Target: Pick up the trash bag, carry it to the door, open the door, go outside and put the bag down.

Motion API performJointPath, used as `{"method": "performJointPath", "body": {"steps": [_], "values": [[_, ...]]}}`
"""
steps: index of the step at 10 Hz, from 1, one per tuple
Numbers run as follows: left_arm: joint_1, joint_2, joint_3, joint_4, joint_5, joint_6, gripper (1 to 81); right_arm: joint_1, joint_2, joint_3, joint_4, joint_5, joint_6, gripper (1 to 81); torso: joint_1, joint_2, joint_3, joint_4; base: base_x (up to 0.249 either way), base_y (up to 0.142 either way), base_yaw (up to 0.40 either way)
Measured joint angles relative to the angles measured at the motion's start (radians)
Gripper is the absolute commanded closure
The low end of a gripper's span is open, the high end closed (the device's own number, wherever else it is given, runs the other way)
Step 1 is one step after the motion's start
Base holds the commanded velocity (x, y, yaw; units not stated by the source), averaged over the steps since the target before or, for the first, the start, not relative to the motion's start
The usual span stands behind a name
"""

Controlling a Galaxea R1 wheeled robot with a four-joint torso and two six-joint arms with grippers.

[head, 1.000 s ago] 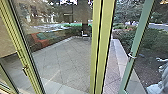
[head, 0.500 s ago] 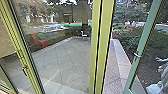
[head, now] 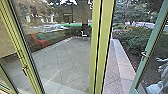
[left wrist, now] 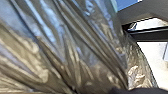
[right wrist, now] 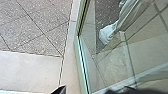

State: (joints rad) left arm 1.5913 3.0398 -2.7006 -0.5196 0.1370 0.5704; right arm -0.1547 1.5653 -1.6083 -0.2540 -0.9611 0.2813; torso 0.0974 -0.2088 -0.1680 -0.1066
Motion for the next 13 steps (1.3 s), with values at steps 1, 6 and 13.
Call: {"method": "performJointPath", "body": {"steps": [1,6,13], "values": [[0.000,0.001,0.000,0.000,0.000,0.000,81.1,-0.035,-0.002,0.013,0.047,-0.010,0.002,1.0,0.000,0.000,0.000,0.000,0.000,0.000,0.000],[0.000,0.005,-0.001,0.000,-0.001,0.000,81.1,-0.380,0.089,0.194,0.184,0.121,0.061,1.0,0.000,0.000,0.000,0.000,0.000,0.000,0.000],[-0.003,0.005,-0.001,0.000,-0.006,0.001,81.1,-0.891,0.387,0.125,0.189,0.484,0.106,1.0,0.000,0.000,0.000,0.000,0.000,0.000,0.000]]}}
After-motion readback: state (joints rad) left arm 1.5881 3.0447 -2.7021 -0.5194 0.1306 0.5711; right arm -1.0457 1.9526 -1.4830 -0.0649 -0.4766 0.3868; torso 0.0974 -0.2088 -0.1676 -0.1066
